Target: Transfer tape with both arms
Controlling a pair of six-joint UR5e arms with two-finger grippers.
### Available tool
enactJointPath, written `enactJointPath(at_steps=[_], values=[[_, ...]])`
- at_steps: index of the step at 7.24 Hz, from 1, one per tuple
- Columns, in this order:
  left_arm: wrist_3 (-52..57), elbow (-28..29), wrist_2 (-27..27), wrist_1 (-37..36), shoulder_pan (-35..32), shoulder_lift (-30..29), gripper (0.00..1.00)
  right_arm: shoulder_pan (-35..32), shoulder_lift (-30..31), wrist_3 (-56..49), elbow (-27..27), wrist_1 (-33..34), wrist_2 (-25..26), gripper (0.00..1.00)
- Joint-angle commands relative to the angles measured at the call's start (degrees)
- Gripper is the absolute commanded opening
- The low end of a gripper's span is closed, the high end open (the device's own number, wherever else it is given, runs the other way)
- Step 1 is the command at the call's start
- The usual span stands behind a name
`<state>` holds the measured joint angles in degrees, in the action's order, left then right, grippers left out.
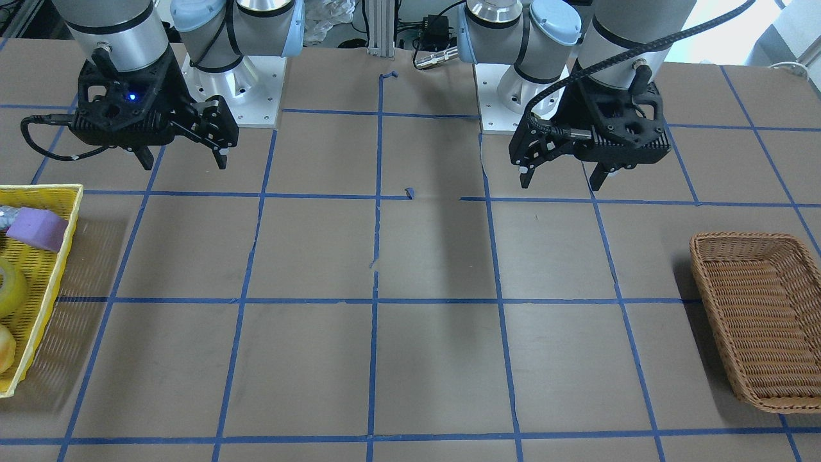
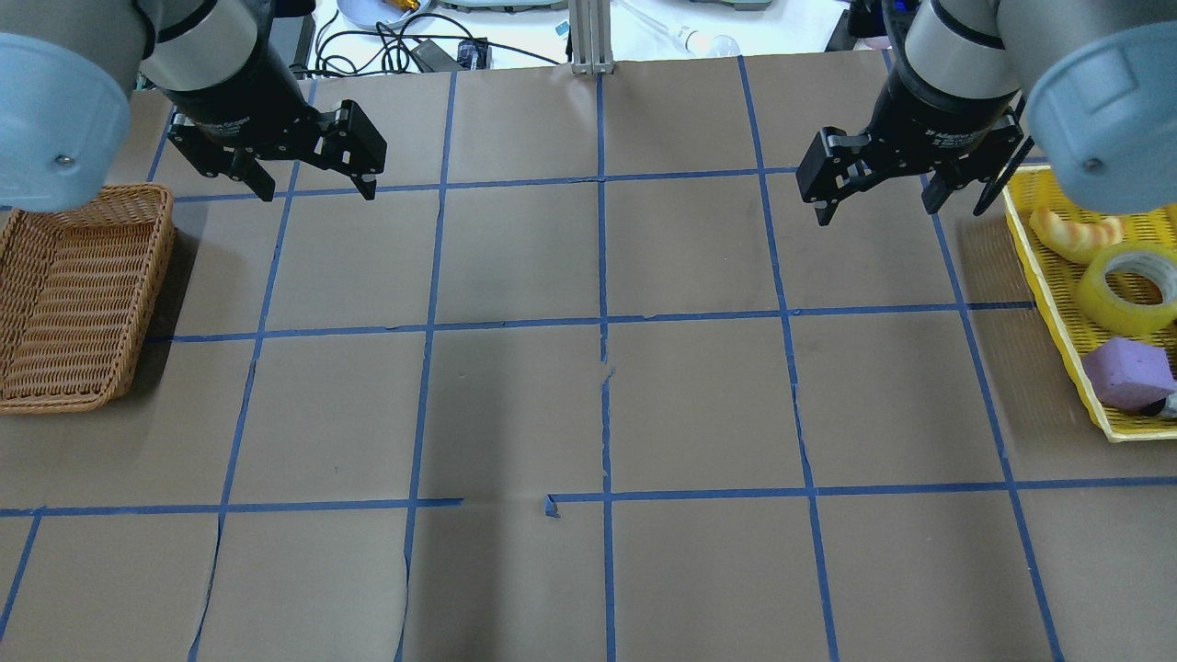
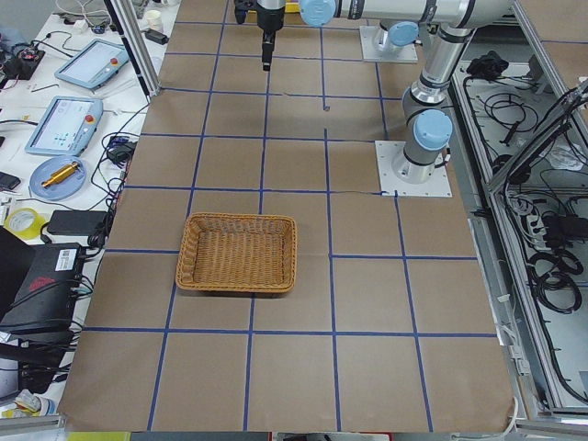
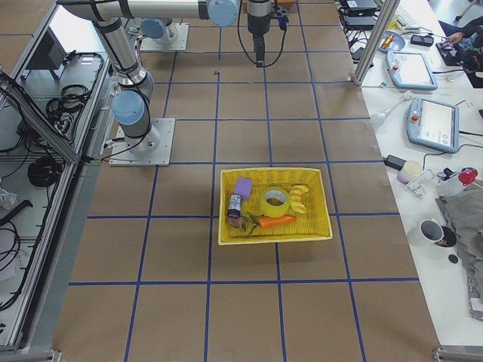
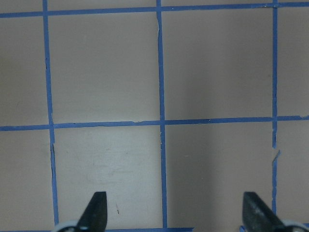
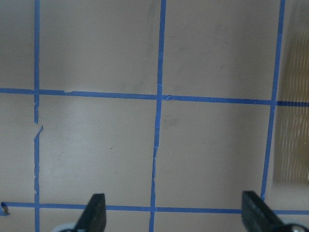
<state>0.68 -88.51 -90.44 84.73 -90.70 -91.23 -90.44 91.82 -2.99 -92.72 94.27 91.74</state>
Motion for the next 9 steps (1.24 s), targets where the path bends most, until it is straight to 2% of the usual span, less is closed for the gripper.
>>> enactJointPath(at_steps=[1, 9], values=[[-0.1, 0.0, 0.0, 0.0, 0.0, 0.1, 1.00, 0.0, 0.0, 0.2, -0.2, 0.0, 0.1, 1.00], [0.0, 0.0, 0.0, 0.0, 0.0, 0.0, 1.00, 0.1, 0.0, -0.5, -1.1, 0.4, -0.4, 1.00]])
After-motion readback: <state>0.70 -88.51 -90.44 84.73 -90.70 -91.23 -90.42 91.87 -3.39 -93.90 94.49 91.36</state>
